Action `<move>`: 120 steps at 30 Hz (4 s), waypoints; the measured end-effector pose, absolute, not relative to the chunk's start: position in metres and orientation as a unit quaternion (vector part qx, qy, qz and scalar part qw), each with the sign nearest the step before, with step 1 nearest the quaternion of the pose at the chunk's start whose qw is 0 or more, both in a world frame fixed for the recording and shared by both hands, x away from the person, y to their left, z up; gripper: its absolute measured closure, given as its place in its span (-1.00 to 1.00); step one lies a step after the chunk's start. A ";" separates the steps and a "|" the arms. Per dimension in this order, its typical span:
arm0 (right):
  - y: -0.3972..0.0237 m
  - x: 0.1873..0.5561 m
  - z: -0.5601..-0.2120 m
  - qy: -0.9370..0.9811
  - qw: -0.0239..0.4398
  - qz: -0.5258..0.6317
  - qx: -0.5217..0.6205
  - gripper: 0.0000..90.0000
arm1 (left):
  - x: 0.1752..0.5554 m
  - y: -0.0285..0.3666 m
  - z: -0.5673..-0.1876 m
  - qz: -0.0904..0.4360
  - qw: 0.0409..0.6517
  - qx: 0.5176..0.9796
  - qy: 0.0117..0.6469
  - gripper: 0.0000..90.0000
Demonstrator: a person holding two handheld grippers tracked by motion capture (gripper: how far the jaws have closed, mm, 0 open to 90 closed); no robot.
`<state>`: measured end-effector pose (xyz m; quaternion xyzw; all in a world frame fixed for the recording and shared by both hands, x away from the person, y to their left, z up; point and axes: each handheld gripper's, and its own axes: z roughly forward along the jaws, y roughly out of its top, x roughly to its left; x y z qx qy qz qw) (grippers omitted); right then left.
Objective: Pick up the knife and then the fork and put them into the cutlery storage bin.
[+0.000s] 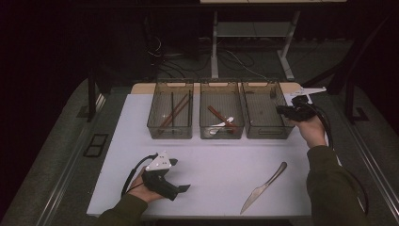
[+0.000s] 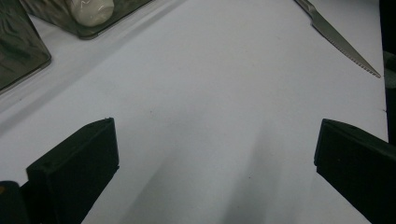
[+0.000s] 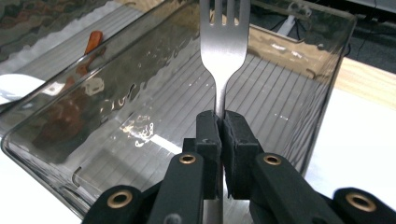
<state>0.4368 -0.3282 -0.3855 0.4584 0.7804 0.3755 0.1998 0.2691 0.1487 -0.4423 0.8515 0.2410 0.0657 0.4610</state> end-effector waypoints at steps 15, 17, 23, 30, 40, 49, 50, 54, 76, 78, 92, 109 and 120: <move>-0.324 0.444 -0.394 0.793 0.196 0.347 0.462 0.90 | 0.269 0.148 -0.442 0.064 0.461 0.852 0.239 -1.00; -0.322 0.446 -0.395 0.798 0.192 0.341 0.459 0.89 | 0.269 0.148 -0.443 0.064 0.461 0.852 0.240 -1.00; -0.316 0.450 -0.396 0.809 0.187 0.323 0.455 0.85 | 0.269 0.148 -0.443 0.064 0.460 0.853 0.239 -1.00; -0.318 0.450 -0.395 0.797 0.189 0.333 0.467 0.45 | 0.269 0.148 -0.443 0.064 0.460 0.853 0.238 -1.00; -0.321 0.443 -0.385 0.785 0.181 0.366 0.466 0.19 | 0.269 0.148 -0.443 0.065 0.460 0.853 0.239 -1.00; -0.320 0.417 -0.369 0.780 0.164 0.406 0.447 0.15 | 0.269 0.148 -0.442 0.066 0.459 0.853 0.239 -1.00; -0.320 0.413 -0.368 0.780 0.163 0.409 0.443 0.18 | 0.269 0.148 -0.442 0.066 0.459 0.853 0.239 -1.00; -0.318 0.397 -0.366 0.785 0.158 0.417 0.431 0.32 | 0.268 0.148 -0.443 0.066 0.457 0.854 0.240 -1.00; -0.307 0.322 -0.399 0.826 0.102 0.419 0.363 1.00 | 0.269 0.149 -0.442 0.069 0.449 0.859 0.234 -1.00; -0.306 0.315 -0.402 0.830 0.103 0.414 0.361 1.00 | 0.269 0.149 -0.442 0.069 0.449 0.859 0.235 -1.00; -0.293 0.267 -0.417 0.860 0.068 0.396 0.313 1.00 | 0.269 0.149 -0.442 0.072 0.447 0.860 0.235 -1.00; -0.270 0.238 -0.440 0.894 0.030 0.360 0.264 1.00 | 0.268 0.148 -0.442 0.074 0.443 0.861 0.237 -1.00; -0.265 0.239 -0.444 0.897 0.025 0.360 0.255 1.00 | 0.269 0.148 -0.443 0.075 0.444 0.861 0.239 -1.00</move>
